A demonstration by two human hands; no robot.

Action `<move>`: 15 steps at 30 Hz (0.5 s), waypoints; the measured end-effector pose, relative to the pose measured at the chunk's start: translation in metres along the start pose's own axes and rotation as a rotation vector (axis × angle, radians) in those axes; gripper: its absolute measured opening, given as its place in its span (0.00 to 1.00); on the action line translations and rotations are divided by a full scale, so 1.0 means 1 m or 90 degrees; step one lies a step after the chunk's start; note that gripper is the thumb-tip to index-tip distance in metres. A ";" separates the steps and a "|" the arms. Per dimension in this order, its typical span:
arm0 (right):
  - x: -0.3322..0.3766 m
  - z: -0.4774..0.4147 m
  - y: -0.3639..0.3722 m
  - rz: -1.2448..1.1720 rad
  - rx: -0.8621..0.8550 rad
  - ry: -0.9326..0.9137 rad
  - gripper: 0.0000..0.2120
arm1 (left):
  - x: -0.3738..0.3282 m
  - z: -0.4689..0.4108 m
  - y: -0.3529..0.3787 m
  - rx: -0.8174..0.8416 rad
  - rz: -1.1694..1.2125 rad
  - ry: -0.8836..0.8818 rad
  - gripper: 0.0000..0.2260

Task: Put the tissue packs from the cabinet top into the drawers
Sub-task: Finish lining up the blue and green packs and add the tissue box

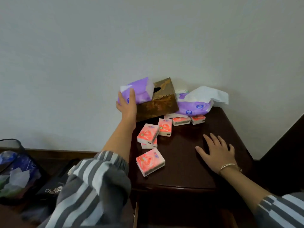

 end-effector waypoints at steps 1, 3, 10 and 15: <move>0.000 -0.001 0.001 -0.002 -0.009 0.001 0.33 | 0.004 -0.014 0.005 0.004 -0.014 -0.028 0.31; -0.001 -0.002 0.002 0.000 -0.025 0.003 0.34 | 0.019 -0.024 0.010 0.012 -0.113 -0.008 0.28; -0.001 -0.006 0.004 -0.004 -0.039 0.011 0.33 | 0.037 -0.039 0.004 0.040 -0.140 0.052 0.16; 0.001 -0.003 0.004 -0.006 -0.033 0.011 0.33 | 0.025 -0.046 0.001 -0.047 -0.088 -0.036 0.24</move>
Point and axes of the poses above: each hand's wrist, its own z-axis away from the middle knuckle, its own y-axis out of the palm, x = y × z, the point moved 1 cm from there along -z, towards the middle knuckle, and after that the axes turned 13 degrees about y, right-handed, at the moved point
